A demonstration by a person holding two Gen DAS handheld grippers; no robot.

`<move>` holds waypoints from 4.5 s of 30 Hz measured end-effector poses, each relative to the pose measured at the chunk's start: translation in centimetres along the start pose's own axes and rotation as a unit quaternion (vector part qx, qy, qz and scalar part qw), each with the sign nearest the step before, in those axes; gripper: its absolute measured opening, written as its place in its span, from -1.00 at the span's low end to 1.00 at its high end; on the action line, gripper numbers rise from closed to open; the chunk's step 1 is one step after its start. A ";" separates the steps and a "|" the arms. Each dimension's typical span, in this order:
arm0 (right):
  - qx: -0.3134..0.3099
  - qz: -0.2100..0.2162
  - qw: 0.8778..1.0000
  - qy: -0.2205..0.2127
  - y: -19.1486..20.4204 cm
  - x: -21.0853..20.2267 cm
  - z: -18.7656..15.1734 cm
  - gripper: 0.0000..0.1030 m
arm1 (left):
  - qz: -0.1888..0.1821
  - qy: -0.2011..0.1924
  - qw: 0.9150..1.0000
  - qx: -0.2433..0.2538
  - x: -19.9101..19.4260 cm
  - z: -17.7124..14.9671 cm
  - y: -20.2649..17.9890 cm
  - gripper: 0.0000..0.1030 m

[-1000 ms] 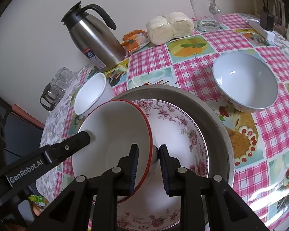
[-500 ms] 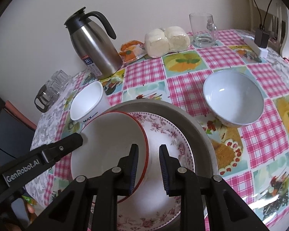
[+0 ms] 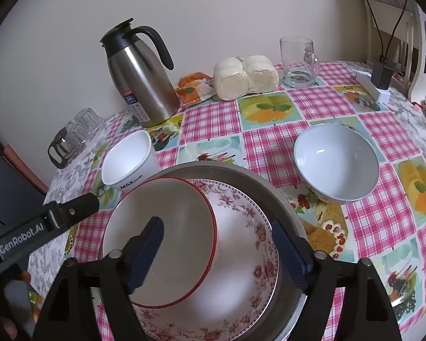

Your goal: Organize plates and bowls

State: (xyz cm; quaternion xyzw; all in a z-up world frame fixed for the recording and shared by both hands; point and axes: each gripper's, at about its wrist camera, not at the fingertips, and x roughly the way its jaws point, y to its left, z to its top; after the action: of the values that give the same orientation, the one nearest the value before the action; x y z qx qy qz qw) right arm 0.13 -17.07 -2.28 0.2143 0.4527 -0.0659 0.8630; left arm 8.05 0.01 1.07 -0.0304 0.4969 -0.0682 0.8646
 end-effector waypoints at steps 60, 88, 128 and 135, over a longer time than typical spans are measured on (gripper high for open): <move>-0.025 -0.085 0.995 0.039 11.0 4.3 8.3 1.00 | -0.067 0.013 0.988 -0.140 6.1 8.6 10.6 0.77; -0.084 -0.113 0.983 0.114 13.6 13.4 9.5 -0.32 | -0.119 0.069 0.981 -0.134 12.6 8.9 7.9 -0.26; -0.124 -0.059 0.975 0.175 16.3 15.8 6.6 -0.70 | -0.113 0.078 0.977 -0.164 13.6 8.5 10.5 -0.77; -0.118 -0.038 0.983 0.132 16.2 12.1 7.6 -0.70 | -0.122 0.040 0.981 -0.145 9.6 9.3 9.5 -0.76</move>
State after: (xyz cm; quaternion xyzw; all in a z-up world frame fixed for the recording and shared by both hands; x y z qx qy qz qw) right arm 17.92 -4.83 -3.26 0.1002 0.5750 -0.0160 0.8119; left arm 21.67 7.83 -3.61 -0.2134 0.5286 -0.1019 0.8153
